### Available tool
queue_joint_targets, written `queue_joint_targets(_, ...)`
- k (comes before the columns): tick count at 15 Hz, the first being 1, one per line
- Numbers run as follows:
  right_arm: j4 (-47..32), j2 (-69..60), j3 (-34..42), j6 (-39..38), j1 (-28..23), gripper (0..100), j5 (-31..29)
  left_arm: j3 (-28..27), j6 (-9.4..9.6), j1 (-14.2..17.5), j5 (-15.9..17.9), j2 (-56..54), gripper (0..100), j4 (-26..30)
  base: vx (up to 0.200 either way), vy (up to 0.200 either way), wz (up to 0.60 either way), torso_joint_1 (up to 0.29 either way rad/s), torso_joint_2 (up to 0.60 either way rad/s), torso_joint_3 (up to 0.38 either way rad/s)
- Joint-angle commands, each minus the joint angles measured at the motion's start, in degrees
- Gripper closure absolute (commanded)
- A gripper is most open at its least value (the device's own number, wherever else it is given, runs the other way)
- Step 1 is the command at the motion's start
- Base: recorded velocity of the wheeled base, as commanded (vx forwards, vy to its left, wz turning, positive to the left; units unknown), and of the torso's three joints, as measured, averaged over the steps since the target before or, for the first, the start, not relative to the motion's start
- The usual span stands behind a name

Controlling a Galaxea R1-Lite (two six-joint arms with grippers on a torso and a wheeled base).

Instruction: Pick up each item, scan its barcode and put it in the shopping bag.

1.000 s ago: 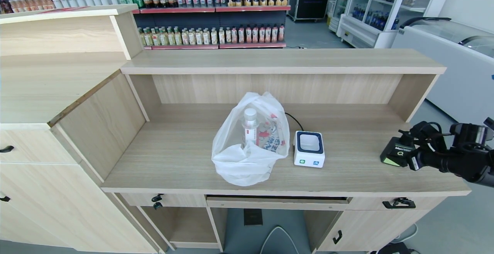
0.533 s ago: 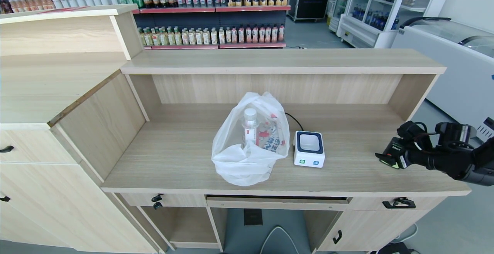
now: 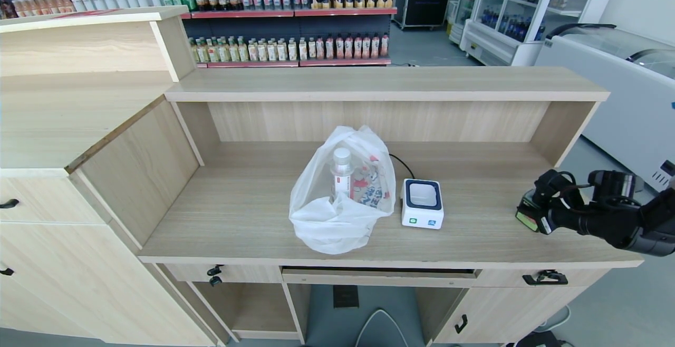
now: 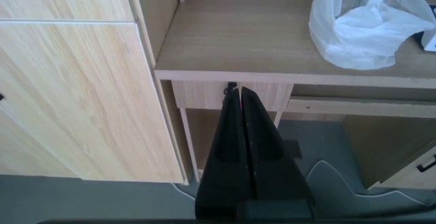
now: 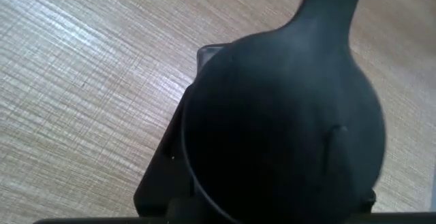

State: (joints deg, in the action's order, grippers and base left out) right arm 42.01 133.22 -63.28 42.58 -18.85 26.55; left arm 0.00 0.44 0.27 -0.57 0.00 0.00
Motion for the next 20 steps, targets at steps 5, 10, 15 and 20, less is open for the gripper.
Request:
queue_joint_targets(5,0.71,-8.68,0.97,9.89,1.8,100,-8.71,0.0,0.0,0.0,-0.04,0.0,100,0.0,0.0,0.0,0.0,0.0,0.0,0.0)
queue_joint_targets(10,5.63,-41.55,22.24,31.86,5.93,100,-4.67,0.0,0.0,0.0,-0.04,0.0,100,0.0,0.0,0.0,0.0,0.0,0.0,0.0)
queue_joint_targets(15,22.06,-52.27,25.4,55.24,9.88,100,6.14,0.0,0.0,0.0,-0.04,0.0,100,0.0,0.0,0.0,0.0,0.0,0.0,0.0)
queue_joint_targets(20,39.91,-54.29,28.13,71.85,26.49,100,17.04,0.0,0.0,0.0,-0.04,0.0,100,0.0,0.0,0.0,0.0,0.0,0.0,0.0)
